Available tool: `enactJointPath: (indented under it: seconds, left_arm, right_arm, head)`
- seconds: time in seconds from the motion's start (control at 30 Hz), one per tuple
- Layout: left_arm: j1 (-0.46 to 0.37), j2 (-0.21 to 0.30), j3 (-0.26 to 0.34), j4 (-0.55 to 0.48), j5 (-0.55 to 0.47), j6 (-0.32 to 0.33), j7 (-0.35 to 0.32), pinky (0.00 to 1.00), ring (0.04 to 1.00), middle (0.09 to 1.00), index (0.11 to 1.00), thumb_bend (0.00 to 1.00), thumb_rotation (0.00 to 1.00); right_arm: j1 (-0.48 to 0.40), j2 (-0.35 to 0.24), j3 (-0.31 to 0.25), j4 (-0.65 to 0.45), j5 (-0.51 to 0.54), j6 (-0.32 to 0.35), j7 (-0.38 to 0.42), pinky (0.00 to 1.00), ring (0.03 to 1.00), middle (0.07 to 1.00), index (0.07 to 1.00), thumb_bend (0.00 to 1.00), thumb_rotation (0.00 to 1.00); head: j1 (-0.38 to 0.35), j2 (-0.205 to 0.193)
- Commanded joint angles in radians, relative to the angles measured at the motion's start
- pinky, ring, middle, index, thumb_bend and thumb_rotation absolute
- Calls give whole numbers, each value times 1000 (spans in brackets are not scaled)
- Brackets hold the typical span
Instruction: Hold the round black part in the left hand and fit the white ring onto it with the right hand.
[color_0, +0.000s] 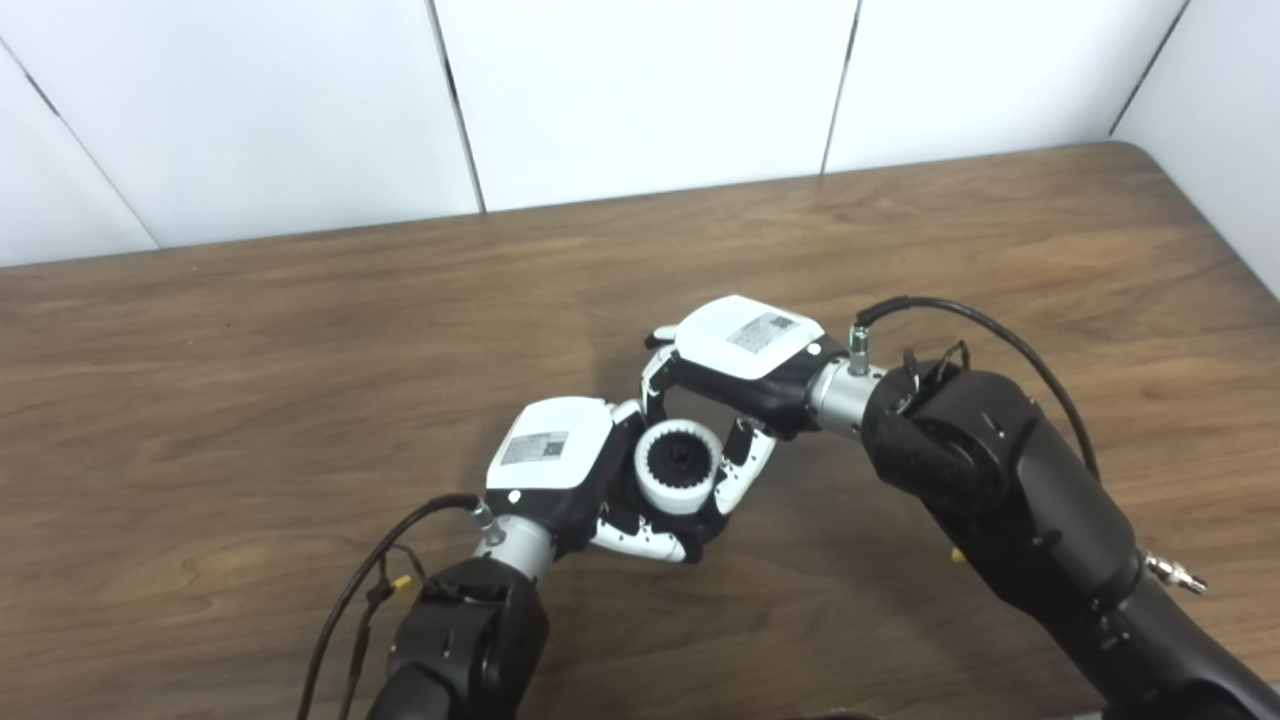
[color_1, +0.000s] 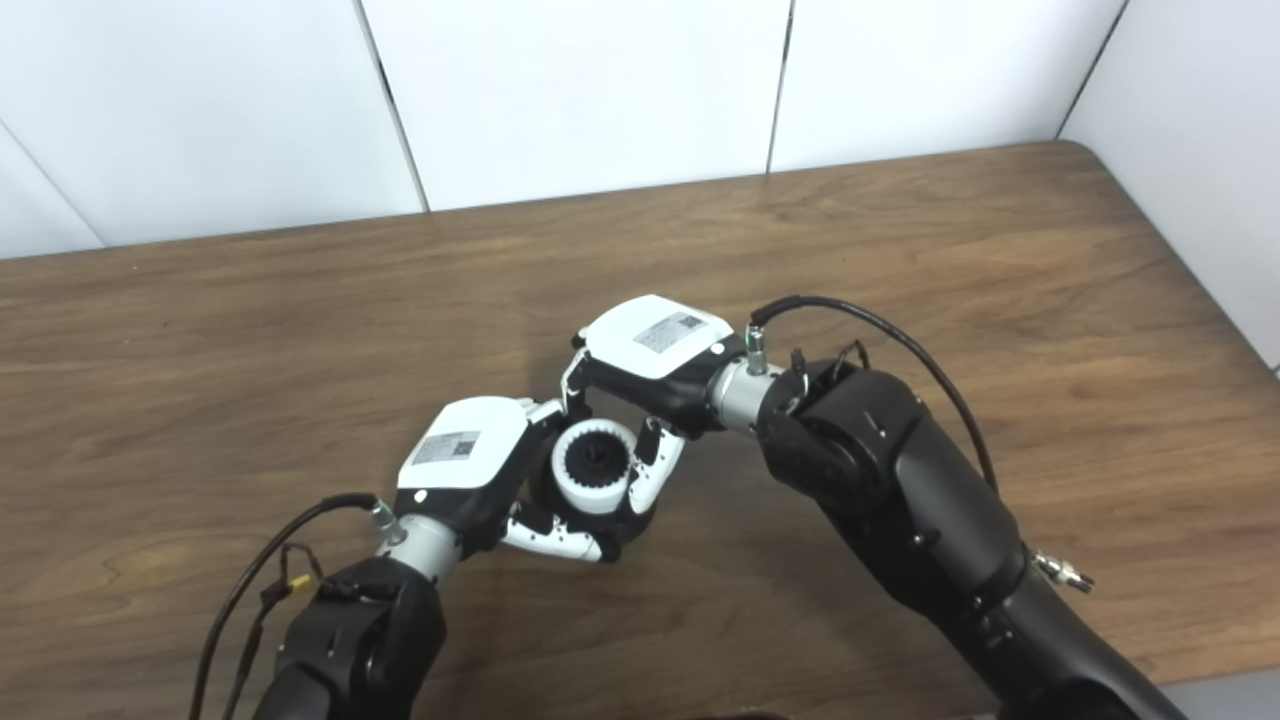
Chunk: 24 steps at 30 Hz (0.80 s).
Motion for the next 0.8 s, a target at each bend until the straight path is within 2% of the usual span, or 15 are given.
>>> enactJointPath:
  seconds: [0.0, 0.17, 0.4, 0.6, 0.7, 0.77]
  left_arm:
    - [0, 3, 36, 6, 72, 49, -51, 898, 878, 868, 867, 1000, 465]
    - [9, -35, 88, -12, 99, 66, -146, 980, 935, 921, 910, 1000, 438]
    - [7, -52, 135, -38, 116, 45, -199, 998, 937, 922, 915, 1000, 445]
    - [-19, -47, 152, -69, 146, 29, -343, 981, 926, 920, 926, 1000, 475]
    - [-40, -42, 162, -87, 171, 19, -459, 995, 947, 937, 945, 1000, 488]
    - [-47, -39, 166, -94, 189, 3, -503, 992, 954, 944, 950, 1000, 506]
  right_arm:
    - [-23, -12, -12, -8, -1, -3, -1, 832, 927, 788, 587, 972, 283]
    - [-24, -12, -21, -10, 6, -2, -5, 827, 926, 789, 588, 978, 292]
    - [-34, -12, -38, -30, 6, 19, 22, 837, 941, 804, 630, 994, 332]
    - [-48, -10, -78, -38, 71, 45, 26, 815, 935, 806, 651, 1000, 390]
    - [-60, -16, -100, -39, 109, 56, 25, 791, 928, 799, 650, 1000, 419]
    - [-66, -19, -106, -41, 119, 62, 29, 783, 926, 799, 649, 1000, 446]
  head:
    - [-1, 1]
    - [1, 0]
    - [1, 0]
    - [2, 0]
    - [3, 0]
    - [4, 1]
